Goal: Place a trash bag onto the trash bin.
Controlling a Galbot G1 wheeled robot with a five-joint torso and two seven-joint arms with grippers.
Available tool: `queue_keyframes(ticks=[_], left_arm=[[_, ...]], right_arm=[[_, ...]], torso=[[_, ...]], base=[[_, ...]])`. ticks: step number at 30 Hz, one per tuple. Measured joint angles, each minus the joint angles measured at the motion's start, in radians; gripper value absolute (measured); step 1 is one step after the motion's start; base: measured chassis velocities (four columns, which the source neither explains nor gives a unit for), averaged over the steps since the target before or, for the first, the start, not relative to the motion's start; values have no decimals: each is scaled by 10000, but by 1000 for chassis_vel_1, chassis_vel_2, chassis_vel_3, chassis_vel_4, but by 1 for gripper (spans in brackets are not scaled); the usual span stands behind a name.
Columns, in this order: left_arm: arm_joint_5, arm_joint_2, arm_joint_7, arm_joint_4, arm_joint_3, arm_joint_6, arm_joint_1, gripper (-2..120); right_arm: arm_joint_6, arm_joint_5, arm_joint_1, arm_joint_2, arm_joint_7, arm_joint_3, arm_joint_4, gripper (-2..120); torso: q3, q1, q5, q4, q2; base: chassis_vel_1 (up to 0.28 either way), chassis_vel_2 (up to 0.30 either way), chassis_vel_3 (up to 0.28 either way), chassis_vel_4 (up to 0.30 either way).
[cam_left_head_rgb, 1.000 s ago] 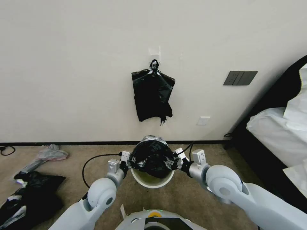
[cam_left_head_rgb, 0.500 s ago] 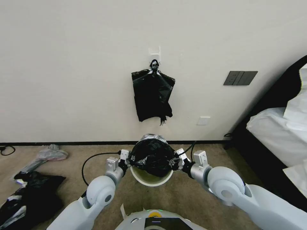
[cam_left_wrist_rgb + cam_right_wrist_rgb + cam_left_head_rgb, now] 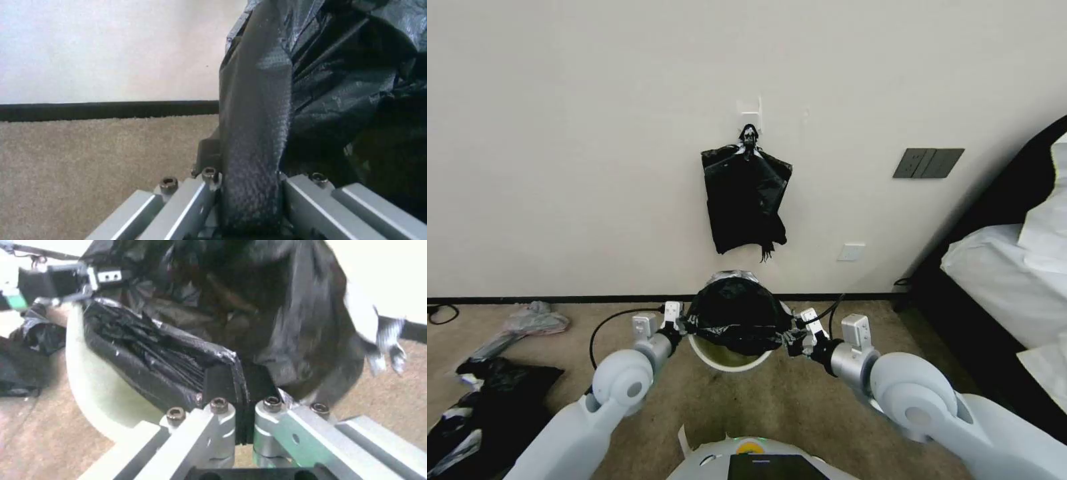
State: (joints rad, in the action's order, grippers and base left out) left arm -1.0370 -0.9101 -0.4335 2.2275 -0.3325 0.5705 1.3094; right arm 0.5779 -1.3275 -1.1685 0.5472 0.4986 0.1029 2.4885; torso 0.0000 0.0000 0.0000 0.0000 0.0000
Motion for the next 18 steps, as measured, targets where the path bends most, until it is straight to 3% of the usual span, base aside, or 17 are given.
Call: queue_keyframes(ticks=[9,13,16,18], left_arm=[[-640,-14,-542,-179,55,153,-400,1],[-1133,-79,-1012,-237,236,309,-709,1],[-1463,-140,-1419,-258,414,388,-985,1],[-1513,-151,-1480,-259,438,395,-1011,1]], right_arm=[[-11,403,-1139,369,19,31,134,0],[-84,1185,-1762,608,-121,-183,134,0],[-484,2966,-2243,934,-767,-532,93,0],[-571,3448,-2332,1000,-989,-608,43,0]], torso=[[0,0,1,0,0],[0,0,0,-2,0],[0,0,0,-2,1],[0,0,0,-1,0]], base=[[0,0,0,0],[0,0,0,0],[0,0,0,0],[0,0,0,0]])
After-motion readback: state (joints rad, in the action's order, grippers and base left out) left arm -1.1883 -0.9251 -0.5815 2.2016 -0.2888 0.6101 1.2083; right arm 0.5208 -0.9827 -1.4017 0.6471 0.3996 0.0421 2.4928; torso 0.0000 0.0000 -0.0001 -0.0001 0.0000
